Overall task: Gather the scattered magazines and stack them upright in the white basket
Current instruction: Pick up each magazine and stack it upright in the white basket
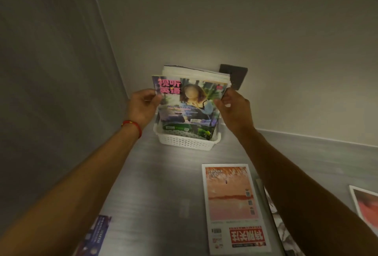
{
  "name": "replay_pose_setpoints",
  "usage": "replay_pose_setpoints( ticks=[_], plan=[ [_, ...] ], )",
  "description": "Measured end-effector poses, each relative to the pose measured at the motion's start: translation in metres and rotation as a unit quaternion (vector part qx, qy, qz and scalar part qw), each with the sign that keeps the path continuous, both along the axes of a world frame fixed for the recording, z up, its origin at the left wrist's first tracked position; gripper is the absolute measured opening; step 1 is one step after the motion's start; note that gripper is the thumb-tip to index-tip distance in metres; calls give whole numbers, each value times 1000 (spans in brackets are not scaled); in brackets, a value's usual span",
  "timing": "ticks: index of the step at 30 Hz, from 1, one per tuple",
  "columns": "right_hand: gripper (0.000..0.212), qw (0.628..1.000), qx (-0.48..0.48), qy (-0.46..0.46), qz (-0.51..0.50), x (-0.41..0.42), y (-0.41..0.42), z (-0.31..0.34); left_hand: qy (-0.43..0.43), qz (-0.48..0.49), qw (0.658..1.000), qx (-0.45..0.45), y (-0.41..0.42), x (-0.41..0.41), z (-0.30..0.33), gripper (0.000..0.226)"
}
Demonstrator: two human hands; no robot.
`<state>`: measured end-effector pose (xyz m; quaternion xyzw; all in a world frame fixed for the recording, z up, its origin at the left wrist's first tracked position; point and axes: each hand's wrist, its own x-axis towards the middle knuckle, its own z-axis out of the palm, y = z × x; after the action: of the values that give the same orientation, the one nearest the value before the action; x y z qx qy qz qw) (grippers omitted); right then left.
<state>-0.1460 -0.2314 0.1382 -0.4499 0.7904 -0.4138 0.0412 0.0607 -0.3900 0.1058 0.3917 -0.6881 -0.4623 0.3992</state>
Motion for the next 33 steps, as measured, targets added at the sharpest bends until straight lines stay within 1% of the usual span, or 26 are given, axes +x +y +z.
replay_pose_setpoints(
  ticks=[3, 5, 8, 11, 13, 15, 17, 19, 21, 23, 25, 26, 27, 29, 30, 32, 33],
  plan=[
    [11, 998, 47, 5, -30, -6, -12, -20, -30, 31, 998, 36, -14, -5, -33, 12],
    [12, 996, 75, -4, -42, -8, -19, -33, -37, 40, 997, 58, -19, -9, -46, 16],
    [19, 995, 75, -39, -47, -7, -27, -46, -39, 54, 995, 75, -23, -13, -58, 20],
    [19, 991, 85, -90, -46, -7, -31, -56, -43, 70, 993, 82, -24, -21, -64, 22],
    [15, 985, 73, -150, -45, -8, -32, -59, -17, 95, 987, 129, -27, -27, -61, 23],
    [14, 978, 59, -195, -43, -6, -30, -57, 30, 121, 970, 211, -32, -33, -58, 23],
    [19, 975, 57, -211, -47, -4, -21, -54, 13, 125, 963, 240, -31, -36, -56, 35],
    [21, 978, 59, -193, -44, -6, -6, -53, -10, 96, 964, 246, -28, -32, -57, 47],
    [22, 981, 50, -182, -35, -13, 16, -58, -73, 77, 973, 204, -20, -26, -58, 50],
    [26, 983, 56, -172, -40, -24, 48, -69, -122, 87, 980, 134, -6, -18, -57, 41],
    [25, 981, 99, -152, -64, -35, 93, -83, -98, 94, 989, 62, 24, -13, -58, 31],
    [25, 978, 123, -147, -84, -39, 120, -92, -91, 93, 991, 29, 43, -11, -63, 31],
    [24, 972, 151, -143, -112, -46, 148, -103, -104, 82, 991, 0, 65, -11, -70, 35],
    [23, 953, 225, -121, -163, -59, 204, -124, -153, 28, 987, -29, 116, -15, -89, 44],
    [23, 941, 261, -118, -181, -65, 231, -133, -176, -14, 984, -31, 145, -19, -96, 45],
    [33, 916, 316, -134, -209, -77, 278, -146, -209, -113, 970, -47, 199, -30, -112, 35],
    [42, 902, 344, -127, -226, -83, 298, -152, -222, -170, 958, -57, 224, -35, -120, 35]
  ],
)
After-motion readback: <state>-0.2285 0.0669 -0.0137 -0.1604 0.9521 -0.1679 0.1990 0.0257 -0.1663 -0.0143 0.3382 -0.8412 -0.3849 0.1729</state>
